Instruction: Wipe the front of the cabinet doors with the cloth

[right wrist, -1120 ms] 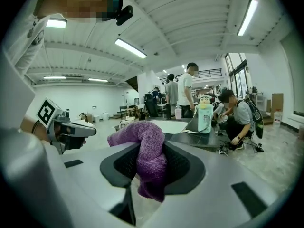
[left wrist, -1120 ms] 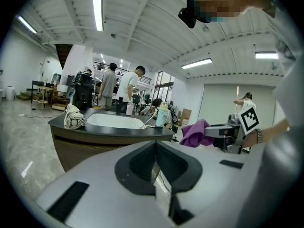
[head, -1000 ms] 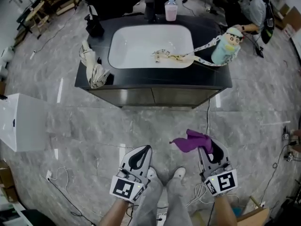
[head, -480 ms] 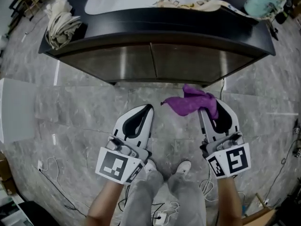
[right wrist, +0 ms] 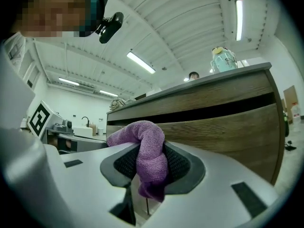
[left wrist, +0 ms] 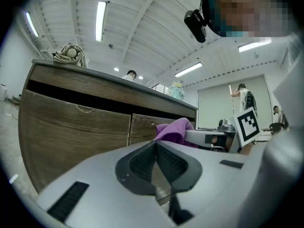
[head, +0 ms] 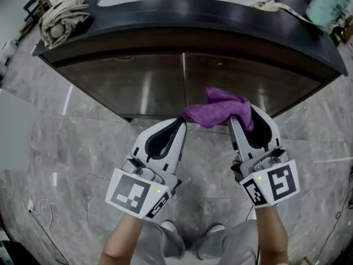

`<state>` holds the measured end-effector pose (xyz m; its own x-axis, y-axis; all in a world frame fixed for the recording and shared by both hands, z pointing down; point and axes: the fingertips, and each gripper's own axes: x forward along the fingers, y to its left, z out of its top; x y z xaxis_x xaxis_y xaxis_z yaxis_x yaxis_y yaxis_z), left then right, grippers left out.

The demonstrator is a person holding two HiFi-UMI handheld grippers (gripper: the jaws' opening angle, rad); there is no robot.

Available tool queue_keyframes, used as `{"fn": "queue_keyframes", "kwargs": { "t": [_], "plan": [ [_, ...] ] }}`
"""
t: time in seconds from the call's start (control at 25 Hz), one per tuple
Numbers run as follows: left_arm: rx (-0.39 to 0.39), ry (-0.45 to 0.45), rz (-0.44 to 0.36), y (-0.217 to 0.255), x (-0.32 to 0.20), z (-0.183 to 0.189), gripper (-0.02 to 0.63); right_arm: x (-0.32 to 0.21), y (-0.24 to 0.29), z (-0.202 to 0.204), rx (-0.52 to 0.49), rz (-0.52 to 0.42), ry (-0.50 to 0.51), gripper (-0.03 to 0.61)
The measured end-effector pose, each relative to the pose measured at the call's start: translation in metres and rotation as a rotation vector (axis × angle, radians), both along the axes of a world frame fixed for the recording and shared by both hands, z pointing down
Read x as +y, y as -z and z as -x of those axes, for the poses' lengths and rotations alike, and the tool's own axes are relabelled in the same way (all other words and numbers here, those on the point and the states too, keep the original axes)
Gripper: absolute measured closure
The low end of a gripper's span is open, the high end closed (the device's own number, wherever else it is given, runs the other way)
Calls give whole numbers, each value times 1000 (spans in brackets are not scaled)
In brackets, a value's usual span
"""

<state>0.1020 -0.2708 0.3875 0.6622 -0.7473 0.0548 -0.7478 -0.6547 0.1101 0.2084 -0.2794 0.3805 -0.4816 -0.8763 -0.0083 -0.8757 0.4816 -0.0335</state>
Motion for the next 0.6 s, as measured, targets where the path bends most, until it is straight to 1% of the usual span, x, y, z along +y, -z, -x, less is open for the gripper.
{"fn": "queue_keyframes", "kwargs": {
  "t": [0.16,0.24,0.36,0.44,0.52,0.6],
  "plan": [
    [41,12,-58,-7,-7,-7,607,-10,-5,16,31,-72,26,443],
    [38,16,-84,-12,-6,-7,607,-10,-5,22,18,-92,44,443],
    [56,30,-121,-17,-5,-2,607,-11,-1,28,-19,-108,69,443],
    [50,35,-137,-20,-6,-5,607,-15,1,25,-27,-110,66,443],
    [25,27,-152,-19,-5,-11,607,-22,3,22,-41,-94,49,443],
    [32,22,-161,-14,-3,-16,607,-30,6,20,-57,-71,24,442]
  ]
}}
